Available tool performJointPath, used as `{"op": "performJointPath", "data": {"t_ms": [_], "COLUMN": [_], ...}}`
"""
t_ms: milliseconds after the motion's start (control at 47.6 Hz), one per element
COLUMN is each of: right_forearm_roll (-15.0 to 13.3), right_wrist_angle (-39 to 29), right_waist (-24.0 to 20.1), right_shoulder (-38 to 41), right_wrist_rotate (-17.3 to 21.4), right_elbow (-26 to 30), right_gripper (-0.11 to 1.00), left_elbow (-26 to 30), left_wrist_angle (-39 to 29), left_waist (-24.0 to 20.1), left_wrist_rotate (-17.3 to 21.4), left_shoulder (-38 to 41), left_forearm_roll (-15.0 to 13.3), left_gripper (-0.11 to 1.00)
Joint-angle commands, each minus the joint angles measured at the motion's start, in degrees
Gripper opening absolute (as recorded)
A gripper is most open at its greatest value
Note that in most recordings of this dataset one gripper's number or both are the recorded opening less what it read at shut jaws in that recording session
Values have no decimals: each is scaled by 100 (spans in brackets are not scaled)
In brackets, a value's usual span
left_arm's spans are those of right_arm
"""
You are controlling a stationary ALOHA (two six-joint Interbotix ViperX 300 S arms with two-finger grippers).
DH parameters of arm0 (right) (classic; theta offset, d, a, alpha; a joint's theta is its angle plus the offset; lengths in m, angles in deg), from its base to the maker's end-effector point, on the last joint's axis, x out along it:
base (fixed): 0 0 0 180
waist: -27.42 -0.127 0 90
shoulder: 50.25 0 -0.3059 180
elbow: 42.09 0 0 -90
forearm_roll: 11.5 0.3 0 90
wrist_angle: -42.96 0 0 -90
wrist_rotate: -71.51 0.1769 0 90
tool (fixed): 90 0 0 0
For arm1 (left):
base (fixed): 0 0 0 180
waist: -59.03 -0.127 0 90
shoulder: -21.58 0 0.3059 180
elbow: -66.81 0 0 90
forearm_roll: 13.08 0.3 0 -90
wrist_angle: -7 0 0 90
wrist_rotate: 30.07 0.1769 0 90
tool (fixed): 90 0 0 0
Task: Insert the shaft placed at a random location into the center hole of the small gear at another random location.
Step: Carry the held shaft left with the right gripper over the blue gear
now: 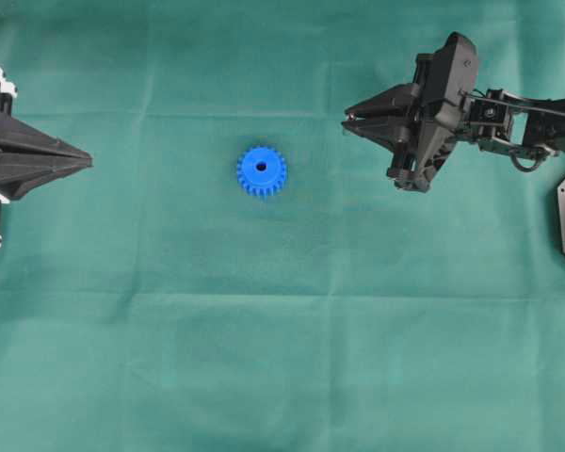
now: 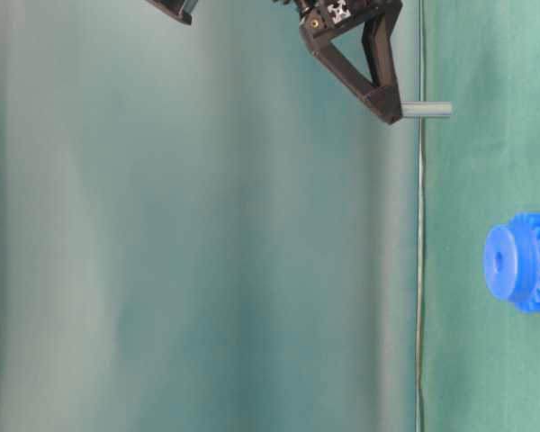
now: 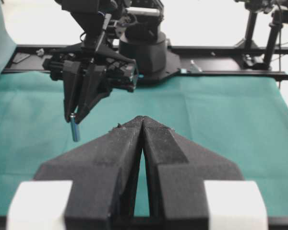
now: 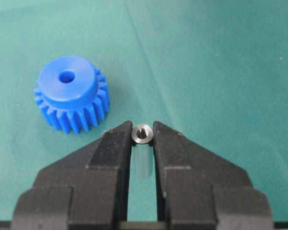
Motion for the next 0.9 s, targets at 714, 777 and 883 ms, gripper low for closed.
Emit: {"op": "performJointPath", "data": {"t_ms": [714,777,883], "right_forearm_roll": [0,0,0], "right_wrist_angle": [-141,-158,-158], "right_waist": [-677,-703,-729], "right_shoulder": [949,1020,1125], "right_wrist_rotate": [-18,-26,-26], "right_elbow": [1538,1617,1749], "right_gripper": [14,14,14], "left_elbow": [105,105,114], "left_wrist_angle": [-62,-62,-62], "left_waist": [9,9,9], "left_wrist_rotate": [-9,-9,-9], "left_shoulder": [53,44,53], "left_forearm_roll": [18,18,9], "left_gripper": [0,0,0]}}
